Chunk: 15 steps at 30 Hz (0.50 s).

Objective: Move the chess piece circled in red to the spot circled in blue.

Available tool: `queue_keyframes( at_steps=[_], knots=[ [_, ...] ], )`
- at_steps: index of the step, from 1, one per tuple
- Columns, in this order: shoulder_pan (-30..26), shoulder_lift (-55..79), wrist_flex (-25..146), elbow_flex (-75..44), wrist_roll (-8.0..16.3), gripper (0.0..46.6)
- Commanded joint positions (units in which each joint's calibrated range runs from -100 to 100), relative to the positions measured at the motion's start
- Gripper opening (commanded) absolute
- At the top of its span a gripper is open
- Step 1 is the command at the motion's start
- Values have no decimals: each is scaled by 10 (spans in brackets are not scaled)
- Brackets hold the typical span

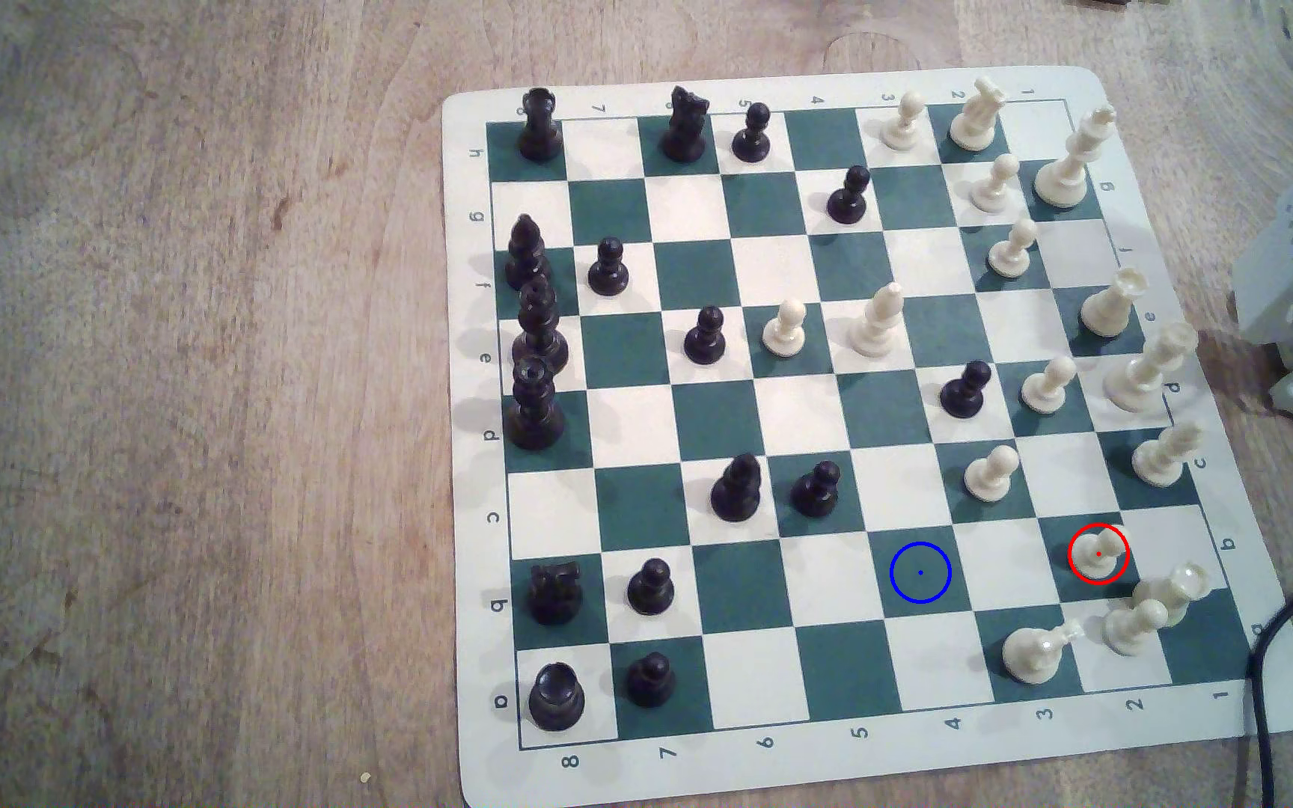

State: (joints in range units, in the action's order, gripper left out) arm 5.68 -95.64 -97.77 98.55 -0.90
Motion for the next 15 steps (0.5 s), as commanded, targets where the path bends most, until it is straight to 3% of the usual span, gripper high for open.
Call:
queue_keyframes(
  at_steps=[1, 15],
  knots=[
    [-27, -1, 6, 11, 0, 2],
    [-64, -1, 327, -193, 2, 2]
  ],
)
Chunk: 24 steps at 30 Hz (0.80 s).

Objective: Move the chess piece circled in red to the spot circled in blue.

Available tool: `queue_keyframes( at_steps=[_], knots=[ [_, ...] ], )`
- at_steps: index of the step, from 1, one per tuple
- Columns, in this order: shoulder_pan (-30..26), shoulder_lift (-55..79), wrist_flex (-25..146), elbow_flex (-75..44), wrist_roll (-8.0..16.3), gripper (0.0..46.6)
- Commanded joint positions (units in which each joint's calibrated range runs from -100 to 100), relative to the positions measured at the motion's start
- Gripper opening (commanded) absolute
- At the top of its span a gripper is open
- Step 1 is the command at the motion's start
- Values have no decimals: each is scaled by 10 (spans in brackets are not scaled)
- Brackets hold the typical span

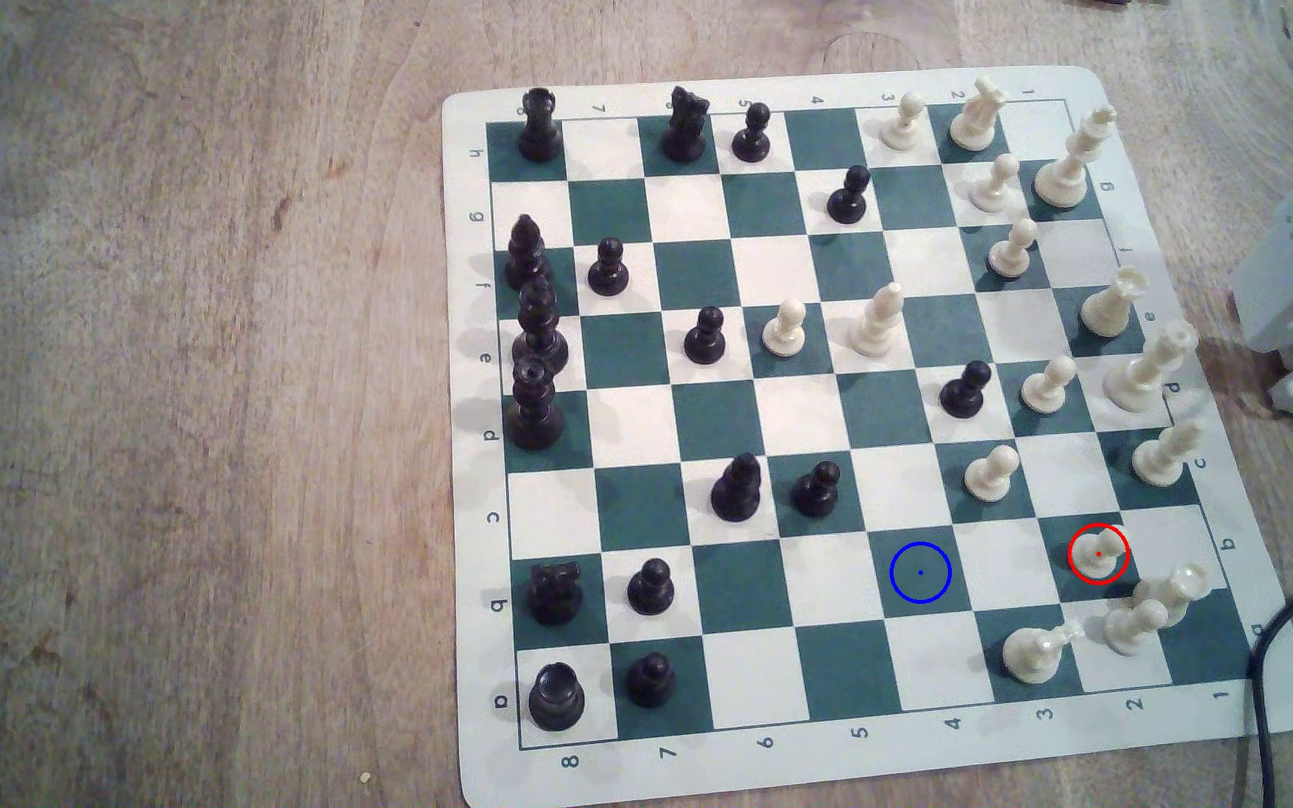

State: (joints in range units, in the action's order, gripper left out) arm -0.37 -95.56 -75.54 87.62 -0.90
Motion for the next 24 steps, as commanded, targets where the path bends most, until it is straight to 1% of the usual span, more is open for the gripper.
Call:
queue_keyframes(
  at_steps=[1, 5, 6, 8, 9, 10, 11, 12, 14, 15, 16, 18, 19, 21, 23, 24],
  knots=[
    [-4, -2, 126, -97, 2, 2],
    [-1, -2, 229, -155, 1, 2],
    [0, -2, 285, -164, 31, 2],
    [2, -2, 345, -162, 31, 2],
    [3, -2, 344, -154, 29, 2],
    [4, -2, 343, -151, 29, 14],
    [4, -2, 367, -149, 28, 68],
    [4, -2, 388, -149, 27, 77],
    [4, -1, 435, -151, 27, 46],
    [-1, -1, 486, -155, 27, 11],
    [-5, -1, 525, -163, 29, 2],
    [-15, -1, 601, -183, 28, 2],
    [-26, -1, 702, -215, 28, 2],
    [-31, -1, 810, -252, 27, 2],
    [-44, -1, 876, -267, 19, 2],
    [-53, -1, 949, -284, 19, 2]
  ],
)
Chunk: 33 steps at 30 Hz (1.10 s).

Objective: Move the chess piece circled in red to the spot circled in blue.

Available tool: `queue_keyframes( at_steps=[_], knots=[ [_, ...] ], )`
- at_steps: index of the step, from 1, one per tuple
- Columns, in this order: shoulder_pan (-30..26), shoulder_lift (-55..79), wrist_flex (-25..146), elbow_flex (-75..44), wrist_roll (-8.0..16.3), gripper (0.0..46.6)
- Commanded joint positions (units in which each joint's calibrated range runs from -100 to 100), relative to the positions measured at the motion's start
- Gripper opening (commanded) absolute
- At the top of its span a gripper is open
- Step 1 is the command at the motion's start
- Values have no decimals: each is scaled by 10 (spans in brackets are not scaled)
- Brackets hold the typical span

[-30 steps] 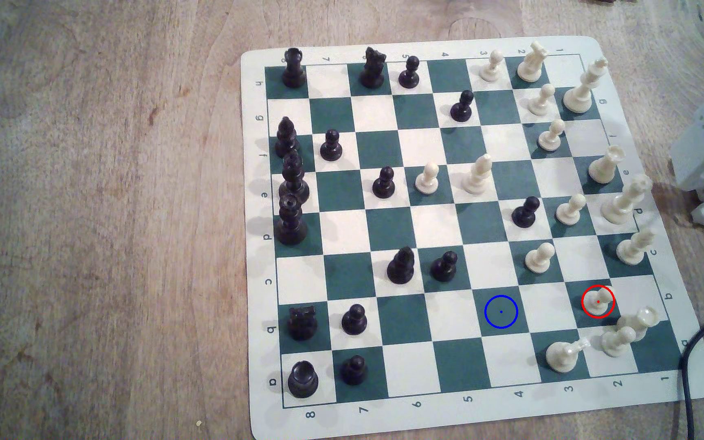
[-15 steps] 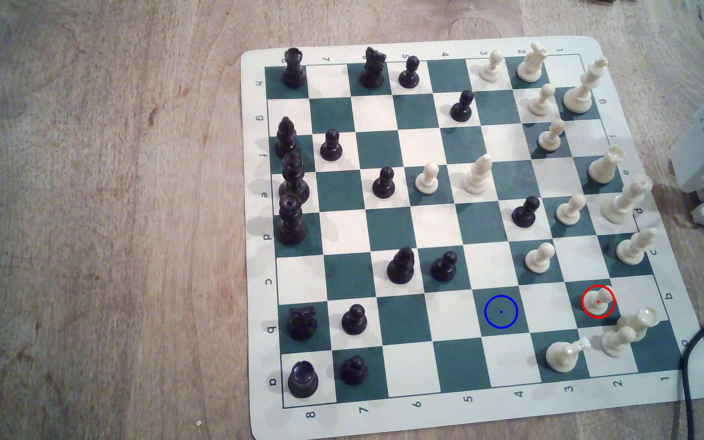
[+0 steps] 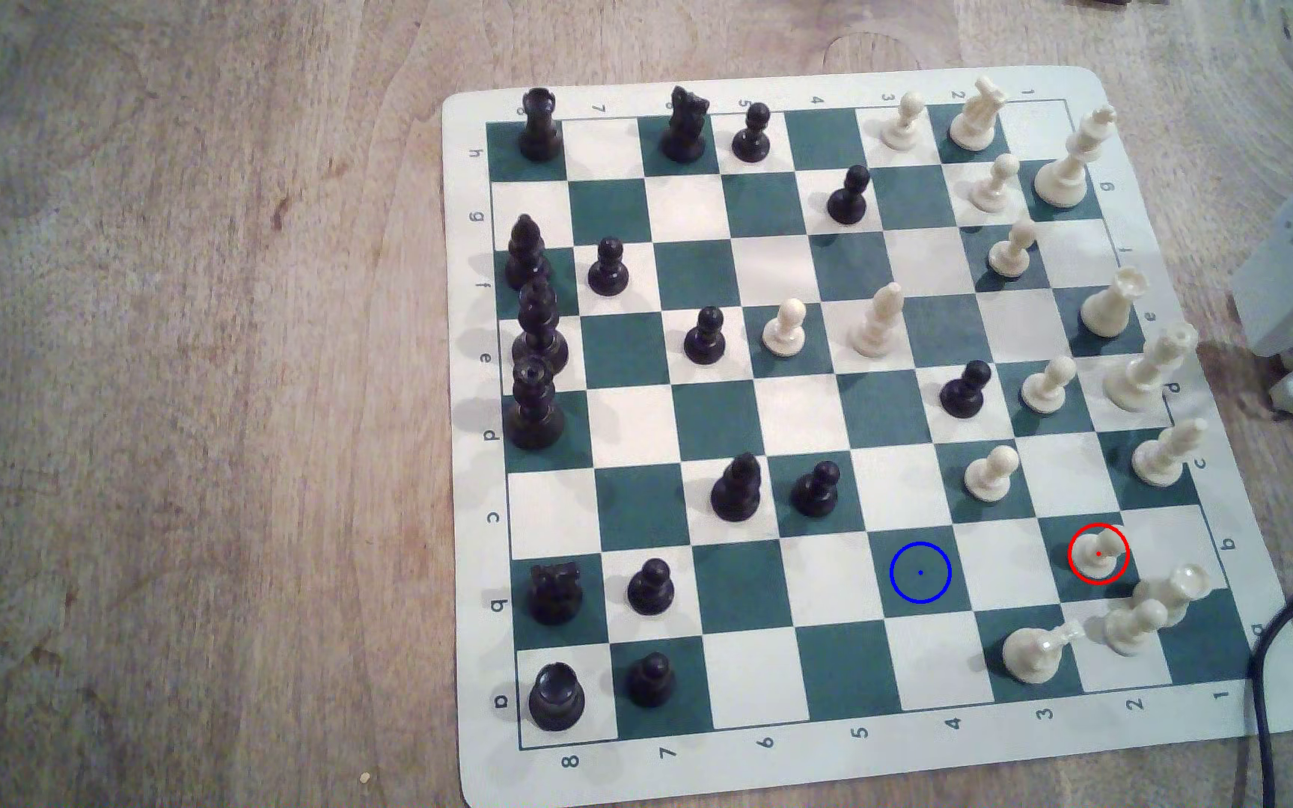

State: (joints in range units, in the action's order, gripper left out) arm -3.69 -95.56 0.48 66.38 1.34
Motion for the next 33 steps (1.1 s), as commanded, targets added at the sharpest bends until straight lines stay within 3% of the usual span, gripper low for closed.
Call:
queue_keyframes(
  at_steps=[1, 8, 13, 17, 27, 33],
  knots=[
    [-23, -1, 216, -78, -1, 2],
    [-36, 3, 462, -131, 17, 2],
    [-66, 98, 660, -222, 84, 2],
    [-90, 129, 704, -228, 102, 2],
    [-204, 302, 755, -222, 210, 2],
    [-262, 406, 756, -220, 238, 2]
  ],
)
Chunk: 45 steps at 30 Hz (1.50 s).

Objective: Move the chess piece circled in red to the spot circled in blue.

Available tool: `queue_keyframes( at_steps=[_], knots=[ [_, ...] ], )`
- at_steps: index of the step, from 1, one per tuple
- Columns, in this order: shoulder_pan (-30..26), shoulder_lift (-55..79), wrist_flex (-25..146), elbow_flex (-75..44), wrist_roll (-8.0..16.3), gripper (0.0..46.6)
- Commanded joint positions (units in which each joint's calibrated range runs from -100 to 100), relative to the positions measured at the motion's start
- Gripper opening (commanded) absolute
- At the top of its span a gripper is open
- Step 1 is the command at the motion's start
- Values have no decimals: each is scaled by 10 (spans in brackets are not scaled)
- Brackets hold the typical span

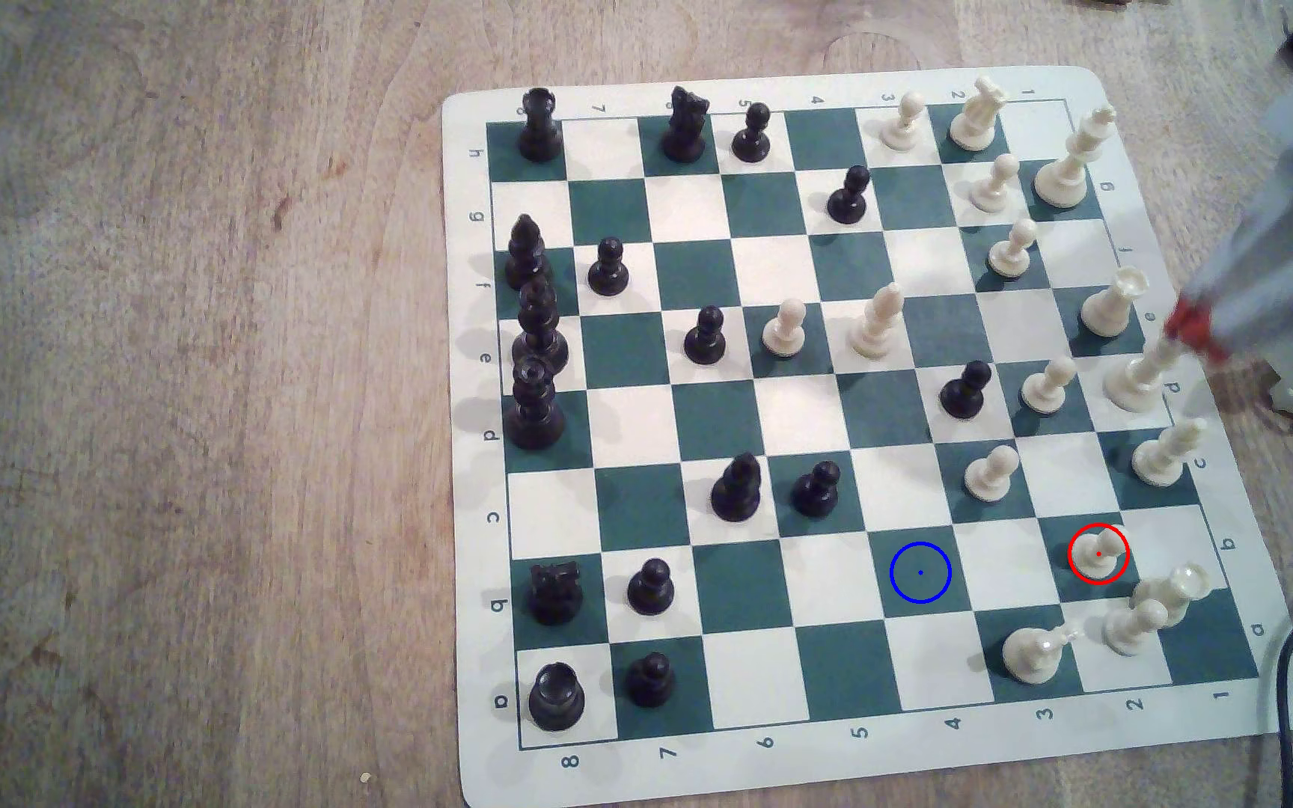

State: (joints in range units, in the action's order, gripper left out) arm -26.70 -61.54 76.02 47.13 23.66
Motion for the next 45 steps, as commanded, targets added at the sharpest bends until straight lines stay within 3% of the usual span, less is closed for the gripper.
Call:
queue_keyframes(
  at_steps=[1, 5, 17, 29, 45],
  knots=[
    [-39, 77, 0, -28, 18, 2],
    [-50, 123, -14, -30, 24, 17],
    [-57, 251, -77, -39, 91, 80],
    [-88, 295, -108, -39, 95, 175],
    [-89, 379, -148, -36, 90, 153]
  ],
)
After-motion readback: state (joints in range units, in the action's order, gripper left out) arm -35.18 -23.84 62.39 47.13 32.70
